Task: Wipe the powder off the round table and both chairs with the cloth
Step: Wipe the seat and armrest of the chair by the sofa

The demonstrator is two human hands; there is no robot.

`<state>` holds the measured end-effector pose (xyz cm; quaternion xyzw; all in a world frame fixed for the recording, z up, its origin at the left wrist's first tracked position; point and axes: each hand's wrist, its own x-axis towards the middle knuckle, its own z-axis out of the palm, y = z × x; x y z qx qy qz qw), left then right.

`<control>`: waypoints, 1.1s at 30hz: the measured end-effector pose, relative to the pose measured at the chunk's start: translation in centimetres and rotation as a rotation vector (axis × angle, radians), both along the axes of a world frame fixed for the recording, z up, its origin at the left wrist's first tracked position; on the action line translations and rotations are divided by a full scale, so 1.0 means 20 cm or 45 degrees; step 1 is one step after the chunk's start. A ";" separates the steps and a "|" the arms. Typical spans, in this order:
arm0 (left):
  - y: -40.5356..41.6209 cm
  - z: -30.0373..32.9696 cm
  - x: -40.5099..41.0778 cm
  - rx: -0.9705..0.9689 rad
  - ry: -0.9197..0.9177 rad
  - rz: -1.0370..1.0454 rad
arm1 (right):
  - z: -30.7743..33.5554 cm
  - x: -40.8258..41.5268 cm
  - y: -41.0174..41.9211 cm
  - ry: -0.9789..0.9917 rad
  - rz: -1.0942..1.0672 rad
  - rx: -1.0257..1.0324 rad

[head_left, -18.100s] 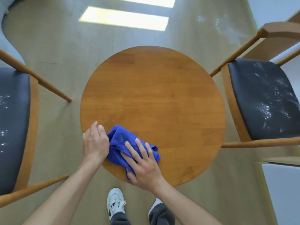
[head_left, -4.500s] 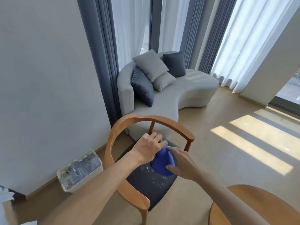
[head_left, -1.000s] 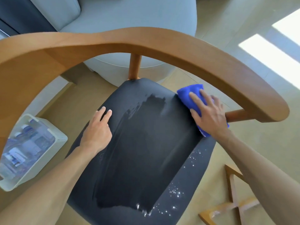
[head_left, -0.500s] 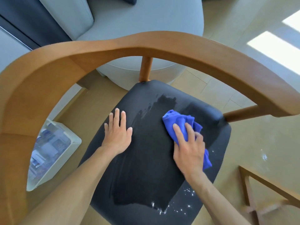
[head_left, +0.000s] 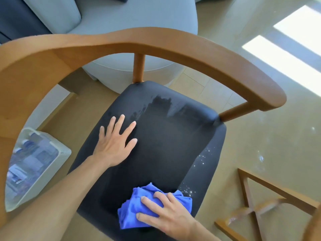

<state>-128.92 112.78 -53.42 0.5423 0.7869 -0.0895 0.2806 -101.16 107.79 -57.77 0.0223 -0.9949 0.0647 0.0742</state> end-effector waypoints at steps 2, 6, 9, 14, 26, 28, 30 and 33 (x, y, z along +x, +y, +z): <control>0.04 0.00 0.06 0.029 0.028 -0.113 | 0.05 0.17 0.22 -0.036 -0.221 -0.048; 0.10 -0.04 0.18 0.069 0.054 -0.322 | 0.00 0.32 0.68 -0.062 -0.436 -0.006; 0.06 -0.09 0.27 0.094 0.050 -0.482 | 0.00 0.33 0.89 -0.072 -0.699 -0.042; -0.01 -0.14 0.32 0.048 0.087 -0.525 | -0.03 0.23 0.88 0.063 -1.185 -0.076; 0.01 -0.11 0.31 0.038 0.018 -0.528 | 0.04 -0.04 -0.08 0.032 -1.317 -0.322; 0.01 -0.10 0.29 -0.010 0.024 -0.551 | 0.03 -0.01 -0.14 -0.009 -1.245 -0.369; 0.02 -0.10 0.28 -0.018 0.002 -0.550 | 0.03 0.06 -0.07 -0.040 -1.071 -0.358; 0.03 -0.09 0.29 -0.038 -0.032 -0.538 | 0.03 0.19 0.15 -0.082 -0.683 -0.221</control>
